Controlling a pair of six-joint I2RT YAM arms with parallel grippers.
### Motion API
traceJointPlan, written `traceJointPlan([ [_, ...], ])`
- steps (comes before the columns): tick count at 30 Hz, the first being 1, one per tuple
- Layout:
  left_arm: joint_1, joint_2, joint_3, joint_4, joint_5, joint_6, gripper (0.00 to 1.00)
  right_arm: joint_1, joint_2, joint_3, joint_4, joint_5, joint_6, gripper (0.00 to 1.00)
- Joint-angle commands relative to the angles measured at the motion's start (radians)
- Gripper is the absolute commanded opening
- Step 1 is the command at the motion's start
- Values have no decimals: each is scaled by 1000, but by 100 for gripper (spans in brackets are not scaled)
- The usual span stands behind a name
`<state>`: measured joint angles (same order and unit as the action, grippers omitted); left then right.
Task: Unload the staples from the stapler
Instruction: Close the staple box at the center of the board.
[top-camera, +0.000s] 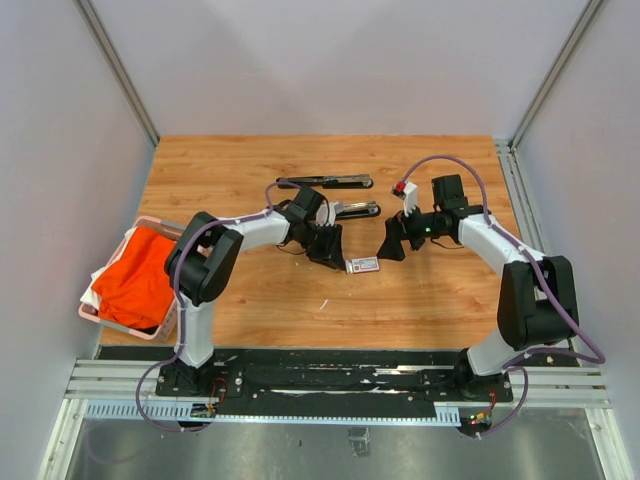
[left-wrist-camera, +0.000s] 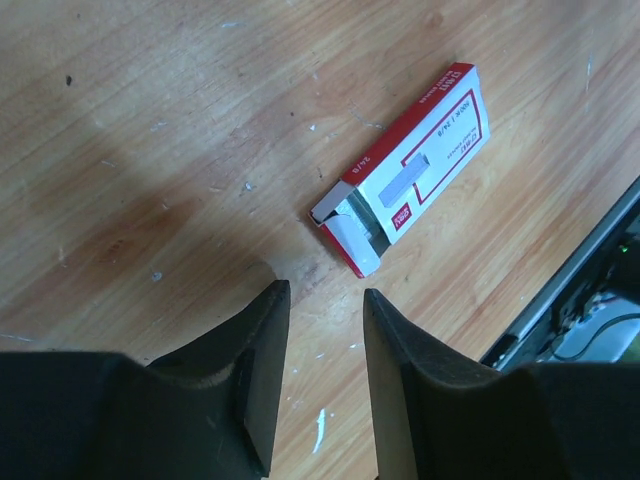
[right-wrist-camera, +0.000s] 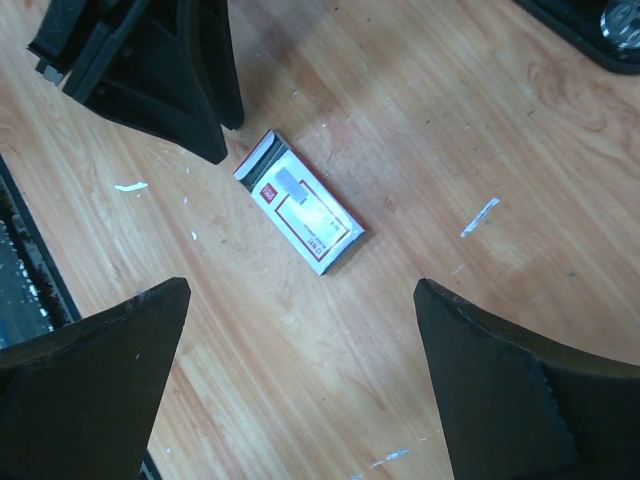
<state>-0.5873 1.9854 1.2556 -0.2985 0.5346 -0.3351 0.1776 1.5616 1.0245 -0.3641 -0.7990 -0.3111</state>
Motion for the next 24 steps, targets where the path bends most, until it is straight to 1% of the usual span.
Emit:
traceJointPlan([
  [1, -18, 34, 13, 7, -17, -149, 39, -26, -3, -38, 24, -69, 53, 97],
  [4, -24, 44, 24, 7, -27, -185, 37, -40, 24, -46, 43, -94, 75, 95],
  [8, -28, 46, 30, 1, -82, -199, 34, -51, 67, -45, 60, -139, 95, 90],
  [14, -28, 73, 30, 19, -107, -226, 27, -50, 90, -57, 80, -150, 109, 88],
  [24, -32, 102, 44, 13, -120, -235, 27, -50, 130, -67, 101, -188, 131, 86],
])
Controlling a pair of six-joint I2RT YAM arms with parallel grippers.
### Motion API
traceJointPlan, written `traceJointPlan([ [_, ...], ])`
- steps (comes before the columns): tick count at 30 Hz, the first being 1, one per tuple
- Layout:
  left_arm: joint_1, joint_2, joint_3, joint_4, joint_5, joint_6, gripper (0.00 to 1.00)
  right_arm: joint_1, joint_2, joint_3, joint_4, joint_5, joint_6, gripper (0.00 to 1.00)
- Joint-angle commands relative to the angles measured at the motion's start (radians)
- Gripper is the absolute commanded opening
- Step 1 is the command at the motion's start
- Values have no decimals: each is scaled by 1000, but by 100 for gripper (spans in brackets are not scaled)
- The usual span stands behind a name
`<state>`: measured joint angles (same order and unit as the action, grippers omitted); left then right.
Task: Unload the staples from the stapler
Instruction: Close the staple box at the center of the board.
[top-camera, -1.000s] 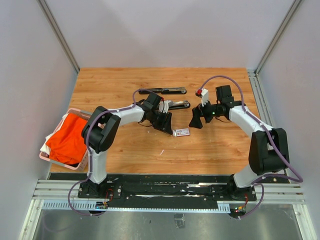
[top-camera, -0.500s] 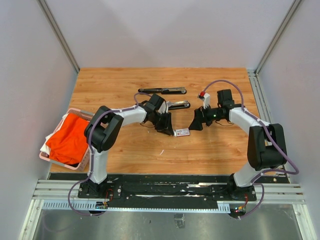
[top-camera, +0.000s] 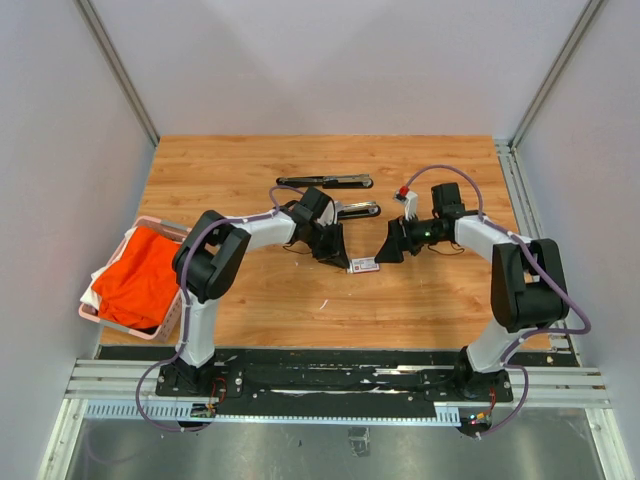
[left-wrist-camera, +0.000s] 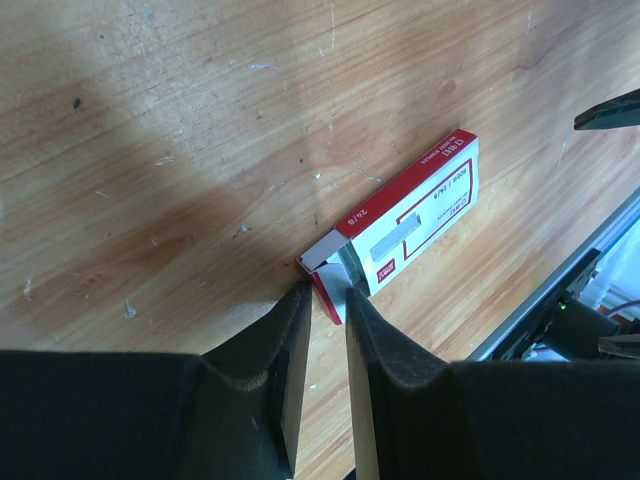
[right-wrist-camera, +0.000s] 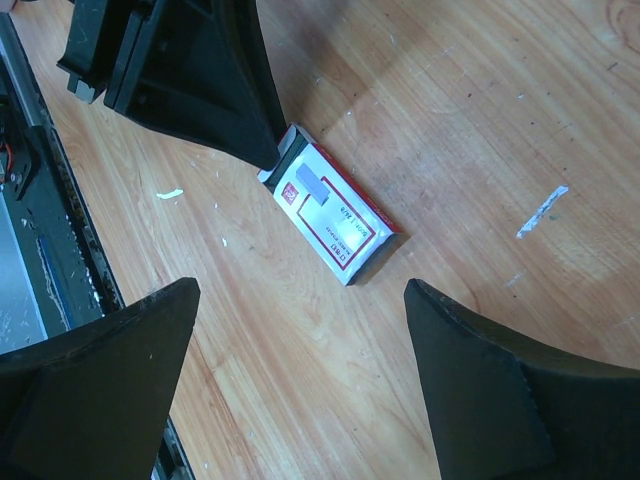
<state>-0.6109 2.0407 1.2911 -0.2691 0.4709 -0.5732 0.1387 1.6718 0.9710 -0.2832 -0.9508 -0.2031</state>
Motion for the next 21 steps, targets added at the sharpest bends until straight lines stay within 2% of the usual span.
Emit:
traceJointPlan([
  [1, -9, 50, 11, -17, -59, 4, 27, -10, 24, -14, 29, -40, 31, 86],
  [9, -23, 58, 12, -31, -75, 8, 21, 0, 38, -10, 56, -55, 60, 85],
  [16, -29, 76, 35, -45, -83, 12, 21, 12, 47, -6, 60, -55, 71, 85],
  [21, -29, 65, 25, -43, -89, 13, 21, 11, 40, 14, -61, 22, 10, 85],
])
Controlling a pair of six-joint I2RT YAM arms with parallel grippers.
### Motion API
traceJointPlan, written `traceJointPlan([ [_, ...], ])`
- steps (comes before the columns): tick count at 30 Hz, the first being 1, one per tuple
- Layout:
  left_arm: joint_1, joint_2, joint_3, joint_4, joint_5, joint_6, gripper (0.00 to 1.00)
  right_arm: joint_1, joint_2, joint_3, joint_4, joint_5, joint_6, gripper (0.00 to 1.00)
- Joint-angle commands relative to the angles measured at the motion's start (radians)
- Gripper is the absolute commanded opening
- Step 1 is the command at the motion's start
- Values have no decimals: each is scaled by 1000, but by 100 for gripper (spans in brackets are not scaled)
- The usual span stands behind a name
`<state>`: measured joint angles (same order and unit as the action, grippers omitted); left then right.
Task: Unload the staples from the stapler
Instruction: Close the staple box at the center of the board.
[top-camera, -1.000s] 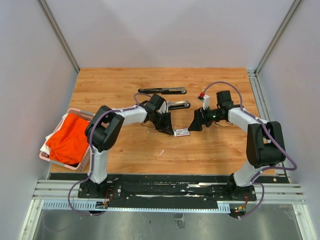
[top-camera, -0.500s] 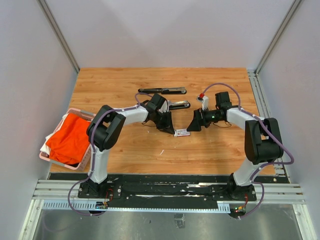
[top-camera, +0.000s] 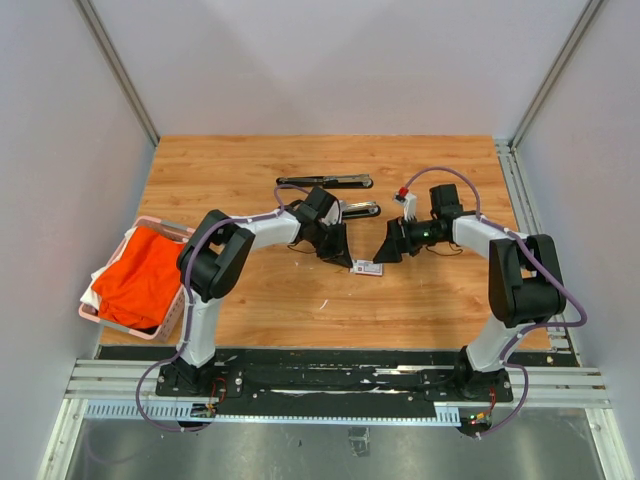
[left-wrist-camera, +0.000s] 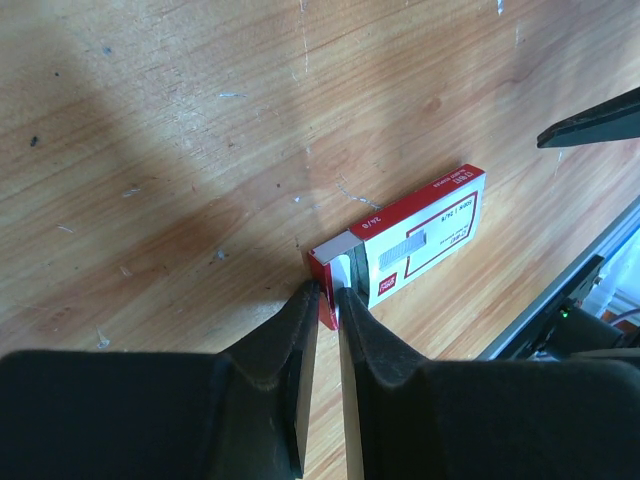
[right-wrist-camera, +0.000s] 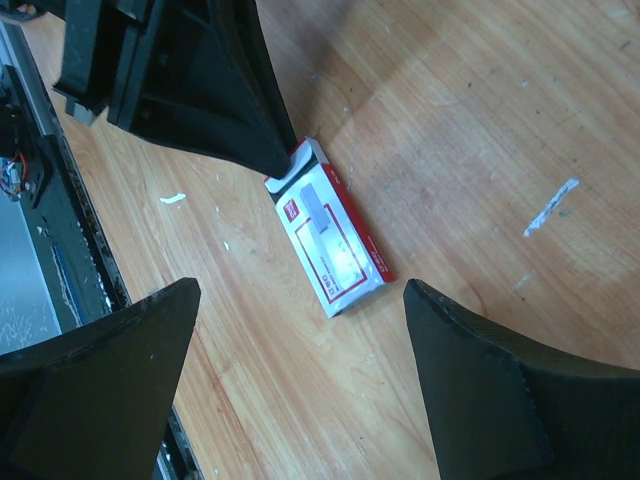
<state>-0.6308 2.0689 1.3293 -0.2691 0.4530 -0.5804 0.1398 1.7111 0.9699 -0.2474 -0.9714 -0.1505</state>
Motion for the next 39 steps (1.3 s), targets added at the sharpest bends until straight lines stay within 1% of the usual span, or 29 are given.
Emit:
traceJointPlan([
  [1, -9, 35, -14, -42, -72, 21, 21, 10, -1, 13, -124, 51, -62, 85],
  [3, -9, 31, -13, -41, -72, 25, 21, 10, 1, -2, -152, 40, -81, 85],
  [6, -9, 35, -10, -41, -69, 23, 21, 11, 11, -25, -119, 1, -64, 85],
  [9, -9, 37, -11, -35, -65, 19, 21, 27, 32, -14, -122, -26, -58, 86],
  [15, -10, 34, -10, -30, -58, 16, 21, 38, 68, -8, -114, -22, -47, 85],
  [19, -10, 34, -12, -24, -52, 14, 21, 38, 69, 2, -141, 17, -71, 84],
  [26, -12, 35, -12, -17, -44, 10, 20, 59, 82, 0, -128, -24, -63, 84],
  [39, -26, 37, -9, -9, -21, -2, 18, 106, 96, 26, -128, -3, -58, 84],
])
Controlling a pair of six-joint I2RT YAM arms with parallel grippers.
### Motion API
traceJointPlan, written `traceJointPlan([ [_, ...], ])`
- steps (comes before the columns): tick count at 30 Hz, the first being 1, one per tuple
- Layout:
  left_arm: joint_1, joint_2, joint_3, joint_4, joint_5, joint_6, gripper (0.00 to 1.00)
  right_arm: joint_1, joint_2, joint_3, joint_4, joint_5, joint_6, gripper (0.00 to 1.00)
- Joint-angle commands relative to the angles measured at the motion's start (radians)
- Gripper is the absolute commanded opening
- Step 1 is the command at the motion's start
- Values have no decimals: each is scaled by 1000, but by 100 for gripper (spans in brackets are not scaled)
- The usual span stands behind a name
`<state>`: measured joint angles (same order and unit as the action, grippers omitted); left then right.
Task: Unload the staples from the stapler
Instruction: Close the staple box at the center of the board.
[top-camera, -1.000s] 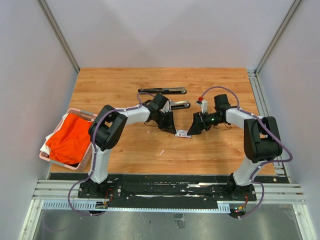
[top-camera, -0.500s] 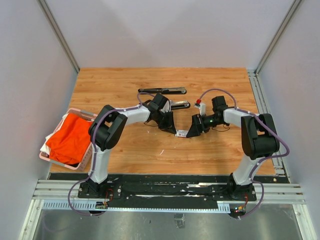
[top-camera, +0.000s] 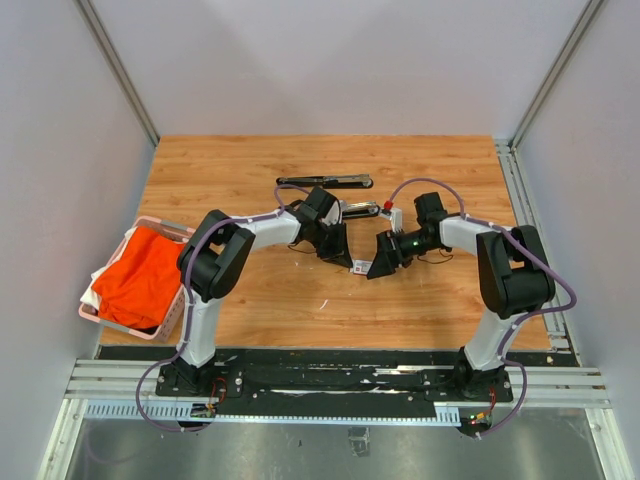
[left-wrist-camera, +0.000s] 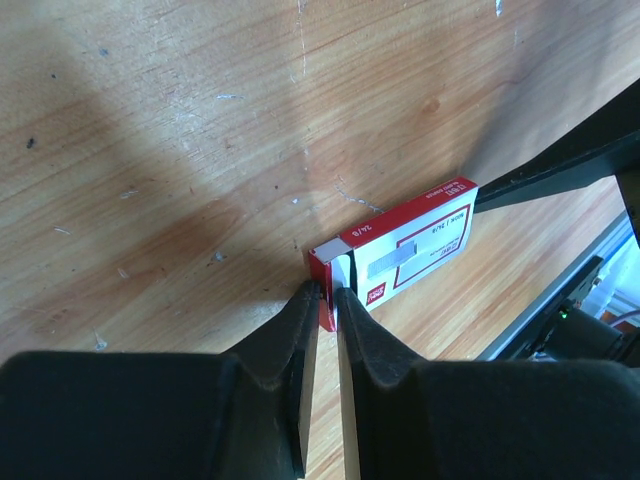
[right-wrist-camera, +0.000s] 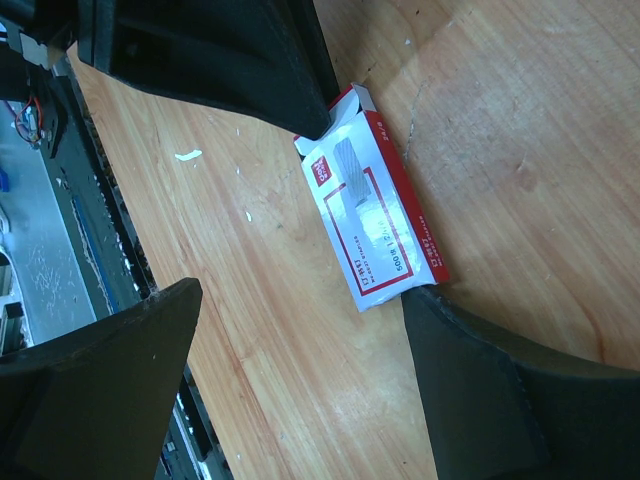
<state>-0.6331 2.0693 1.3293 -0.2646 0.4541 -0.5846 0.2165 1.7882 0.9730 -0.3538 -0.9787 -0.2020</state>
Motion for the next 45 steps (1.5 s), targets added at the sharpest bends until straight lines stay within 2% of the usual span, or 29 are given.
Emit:
traceJointPlan([
  [1, -25, 37, -9, -13, -21, 2, 18, 32, 19, 24, -22, 5, -7, 84],
  [8, -30, 35, -11, -5, -8, -1, 11, 37, 26, 33, -22, 10, -6, 83],
  [17, -25, 12, -13, -2, 11, 29, 13, 37, 19, 38, -31, 29, -23, 83],
  [26, 4, -13, -17, -21, 5, 63, 19, 37, -11, 39, -42, 61, -42, 83],
  [34, 65, -54, -43, -17, 0, 97, 19, 36, -42, 50, -82, 86, -89, 83],
  [42, 73, -22, -48, 39, 136, 99, 20, 38, -91, 59, -111, 172, -202, 83],
  [45, 75, -24, -63, 73, 167, 91, 24, 49, -108, 54, -106, 223, -238, 82],
])
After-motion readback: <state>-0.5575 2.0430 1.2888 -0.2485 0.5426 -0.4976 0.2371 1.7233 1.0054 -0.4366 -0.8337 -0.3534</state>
